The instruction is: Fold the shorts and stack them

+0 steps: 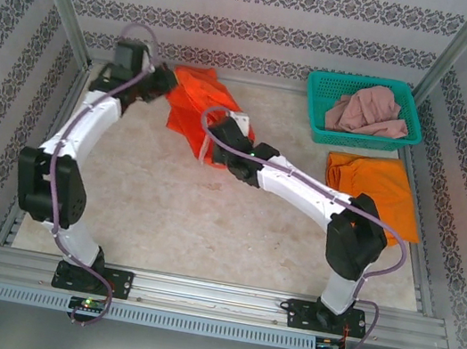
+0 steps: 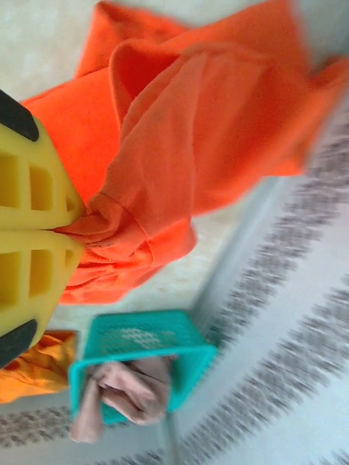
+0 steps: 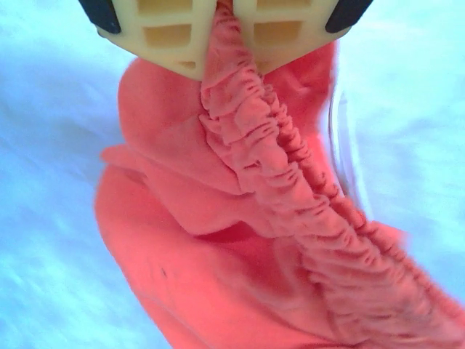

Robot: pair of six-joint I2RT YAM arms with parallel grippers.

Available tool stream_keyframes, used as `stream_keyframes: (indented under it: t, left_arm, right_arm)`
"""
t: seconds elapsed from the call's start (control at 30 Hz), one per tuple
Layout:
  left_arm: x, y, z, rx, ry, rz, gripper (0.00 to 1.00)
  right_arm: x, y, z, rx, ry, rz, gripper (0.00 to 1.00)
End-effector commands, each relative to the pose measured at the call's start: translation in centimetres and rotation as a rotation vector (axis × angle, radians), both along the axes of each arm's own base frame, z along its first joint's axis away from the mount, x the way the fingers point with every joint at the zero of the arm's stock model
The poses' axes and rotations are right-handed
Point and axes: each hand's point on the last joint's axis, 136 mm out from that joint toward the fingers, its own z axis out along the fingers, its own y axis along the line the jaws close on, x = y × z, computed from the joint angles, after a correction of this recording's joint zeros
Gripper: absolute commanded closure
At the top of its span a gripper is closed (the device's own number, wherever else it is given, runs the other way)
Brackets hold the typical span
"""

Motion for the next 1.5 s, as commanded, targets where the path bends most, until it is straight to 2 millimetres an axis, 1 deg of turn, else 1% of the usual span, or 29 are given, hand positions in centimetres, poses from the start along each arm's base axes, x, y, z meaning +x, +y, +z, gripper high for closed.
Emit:
stream_keyframes:
  t: [0.0,0.07,0.13,0.17,0.23,0.27,0.33,0.4,0.47,0.5,0.57,0.6,0.63,0.7,0.73,0.8,0.87,0.9,0.97,1.07,1.13,1.17,1.2,1.23,1.27,1.33,1.4,1.43,1.47]
  left_arm:
    - [-1.6,6.5,7.1,0.107,-0.116,0.135,1.00]
    - [-2.2,9.3,9.6,0.126,-0.149,0.191,1.00]
    - [-3.0,12.2,12.3,0.153,-0.182,0.254,1.00]
    - [-3.4,13.5,13.3,0.166,-0.194,0.285,1.00]
    - [-4.4,16.4,16.1,0.195,-0.229,0.357,1.00]
    - [-4.8,17.4,17.2,0.206,-0.241,0.383,1.00]
    - [-5.6,19.3,20.2,0.249,-0.278,0.436,1.00]
    - [-6.2,20.2,23.2,0.308,-0.321,0.466,1.00]
    - [-6.5,20.5,26.0,0.341,-0.372,0.489,1.00]
    - [-6.7,20.4,27.6,0.343,-0.420,0.496,1.00]
    - [-6.9,20.2,30.2,0.316,-0.510,0.507,1.00]
    - [-6.8,19.9,31.1,0.287,-0.551,0.504,1.00]
    - [-6.6,19.5,31.9,0.251,-0.586,0.494,1.00]
    - [-5.9,18.3,32.7,0.208,-0.629,0.459,1.00]
    - [-5.4,17.4,32.9,0.205,-0.643,0.440,1.00]
    - [-3.8,15.0,32.4,0.216,-0.649,0.388,1.00]
    - [-1.7,11.7,30.9,0.243,-0.628,0.311,1.00]
    - [-0.4,9.7,29.6,0.262,-0.604,0.265,1.00]
    - [2.2,5.7,26.4,0.297,-0.545,0.176,1.00]
    - [6.0,-1.1,19.8,0.353,-0.435,0.033,1.00]
    - [8.4,-6.1,14.6,0.402,-0.370,-0.062,1.00]
    - [9.3,-8.1,12.4,0.416,-0.347,-0.096,1.00]
    - [10.2,-10.5,9.9,0.422,-0.323,-0.133,1.00]
    - [11.1,-12.6,7.3,0.425,-0.297,-0.163,1.00]
    - [11.8,-14.3,5.2,0.421,-0.279,-0.183,1.00]
    - [13.2,-17.4,0.9,0.418,-0.250,-0.205,1.00]
    - [14.1,-19.5,-1.9,0.425,-0.248,-0.220,1.00]
    - [14.5,-20.5,-3.1,0.426,-0.251,-0.226,1.00]
    - [14.8,-21.2,-3.9,0.421,-0.255,-0.233,1.00]
  right_arm:
    - [-2.1,6.4,6.1,0.097,-0.093,0.180,1.00]
    - [-3.4,10.4,8.6,0.154,-0.128,0.274,1.00]
    - [-5.3,14.8,11.0,0.222,-0.153,0.377,1.00]
    - [-6.0,16.7,12.0,0.255,-0.162,0.419,1.00]
    - [-7.9,20.6,14.6,0.344,-0.180,0.521,1.00]
    - [-8.6,22.0,15.7,0.384,-0.186,0.558,1.00]
    - [-10.1,24.7,18.7,0.498,-0.197,0.642,1.00]
    - [-10.9,25.6,21.1,0.583,-0.212,0.683,1.00]
    - [-11.4,25.7,23.4,0.650,-0.235,0.708,1.00]
    - [-11.7,25.4,24.8,0.675,-0.257,0.721,1.00]
    - [-12.2,24.7,26.5,0.694,-0.282,0.742,1.00]
    - [-12.4,24.1,27.3,0.705,-0.287,0.749,1.00]
    - [-12.6,23.7,27.8,0.718,-0.282,0.754,1.00]
    - [-12.6,22.4,28.6,0.748,-0.264,0.747,1.00]
    - [-12.3,21.7,28.3,0.756,-0.249,0.729,1.00]
    - [-11.8,19.8,27.7,0.781,-0.238,0.688,1.00]
    - [-11.0,17.1,25.9,0.809,-0.233,0.610,1.00]
    - [-10.5,15.4,24.4,0.829,-0.221,0.555,1.00]
    - [-9.5,11.9,20.3,0.829,-0.163,0.430,1.00]
    - [-8.7,6.3,12.1,0.706,-0.052,0.257,1.00]
    - [-8.9,2.4,6.1,0.627,0.038,0.158,1.00]
    - [-9.2,0.6,3.4,0.590,0.086,0.110,0.98]
    - [-9.7,-1.6,0.1,0.547,0.138,0.058,0.97]
    - [-10.0,-3.8,-2.3,0.513,0.174,0.002,0.95]
    - [-10.5,-6.1,-4.7,0.469,0.210,-0.057,0.94]
    - [-11.6,-11.3,-9.3,0.382,0.302,-0.201,0.94]
    - [-12.8,-14.9,-12.1,0.333,0.373,-0.281,0.93]
    - [-13.5,-16.3,-13.2,0.315,0.402,-0.308,0.91]
    - [-14.0,-17.3,-13.8,0.304,0.424,-0.323,0.89]
